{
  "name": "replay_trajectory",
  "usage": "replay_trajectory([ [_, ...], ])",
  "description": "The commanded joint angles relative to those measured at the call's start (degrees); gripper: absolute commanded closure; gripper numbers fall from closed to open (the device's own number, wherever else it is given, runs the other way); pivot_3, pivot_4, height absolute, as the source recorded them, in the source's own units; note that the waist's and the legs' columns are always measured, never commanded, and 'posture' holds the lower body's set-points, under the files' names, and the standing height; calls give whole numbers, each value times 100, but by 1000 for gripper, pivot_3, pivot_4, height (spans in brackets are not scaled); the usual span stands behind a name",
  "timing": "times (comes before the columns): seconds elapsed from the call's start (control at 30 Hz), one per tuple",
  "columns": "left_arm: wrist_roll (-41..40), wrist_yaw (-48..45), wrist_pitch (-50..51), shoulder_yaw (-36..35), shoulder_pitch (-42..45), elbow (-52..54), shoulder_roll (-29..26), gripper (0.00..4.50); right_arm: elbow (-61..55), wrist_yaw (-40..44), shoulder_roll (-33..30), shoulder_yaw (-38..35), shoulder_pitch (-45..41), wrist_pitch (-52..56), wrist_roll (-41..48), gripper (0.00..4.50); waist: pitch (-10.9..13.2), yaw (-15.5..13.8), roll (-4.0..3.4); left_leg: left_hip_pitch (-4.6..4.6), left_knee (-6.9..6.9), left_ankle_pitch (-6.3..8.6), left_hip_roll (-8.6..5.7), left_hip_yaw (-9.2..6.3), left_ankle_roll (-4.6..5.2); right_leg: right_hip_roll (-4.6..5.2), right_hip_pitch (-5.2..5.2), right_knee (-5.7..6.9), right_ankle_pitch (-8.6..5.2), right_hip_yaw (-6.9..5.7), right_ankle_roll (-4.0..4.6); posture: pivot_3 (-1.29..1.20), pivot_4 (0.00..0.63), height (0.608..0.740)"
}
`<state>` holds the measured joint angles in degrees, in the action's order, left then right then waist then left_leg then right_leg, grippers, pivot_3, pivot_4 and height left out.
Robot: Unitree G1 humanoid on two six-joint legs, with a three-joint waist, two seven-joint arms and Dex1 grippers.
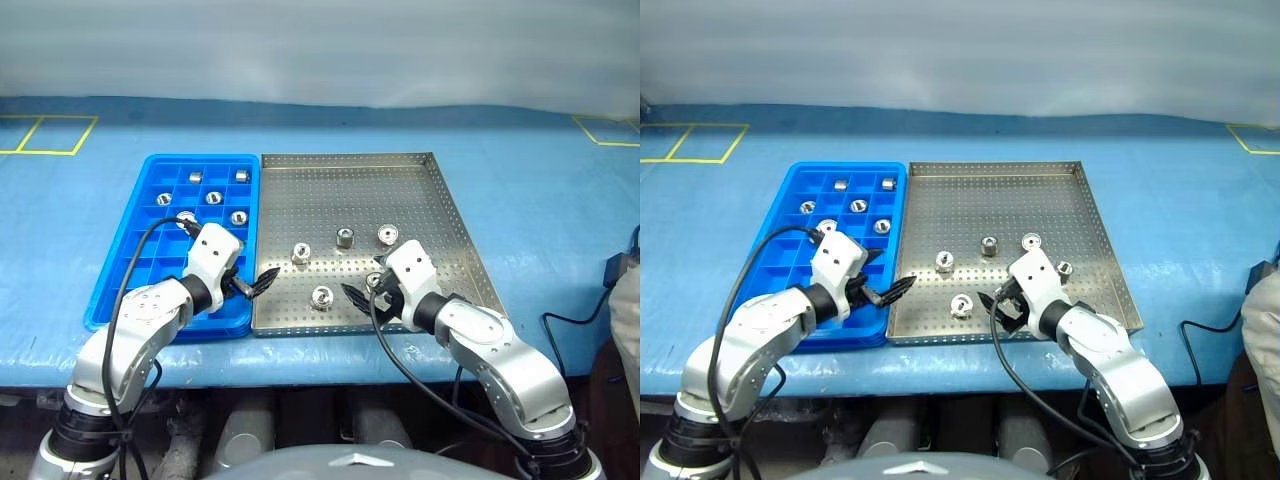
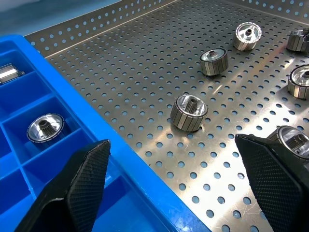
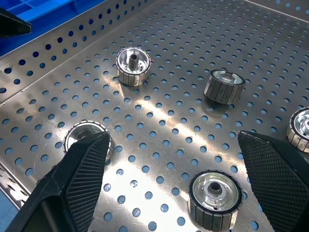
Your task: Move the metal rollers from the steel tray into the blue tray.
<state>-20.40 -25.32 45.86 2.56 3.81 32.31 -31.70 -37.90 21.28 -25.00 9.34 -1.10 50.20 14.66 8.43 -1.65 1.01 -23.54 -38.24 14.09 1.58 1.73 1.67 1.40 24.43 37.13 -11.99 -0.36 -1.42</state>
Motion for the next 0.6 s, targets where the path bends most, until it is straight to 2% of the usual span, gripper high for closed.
replay_trajectory([
  [0.03,-16,-13,-62,-115,22,259,-20,0,-83,7,7,-18,-69,-129,-2,44,0,0,0,0,0,0,0,0,0,0,0,0,0,0,0,70,150,740],
  [0.6,-29,-133,35,-78,376,76,-79,0,-72,-68,82,-9,-59,-143,-28,44,0,0,0,0,0,0,0,0,0,0,0,0,0,0,0,68,150,740],
])
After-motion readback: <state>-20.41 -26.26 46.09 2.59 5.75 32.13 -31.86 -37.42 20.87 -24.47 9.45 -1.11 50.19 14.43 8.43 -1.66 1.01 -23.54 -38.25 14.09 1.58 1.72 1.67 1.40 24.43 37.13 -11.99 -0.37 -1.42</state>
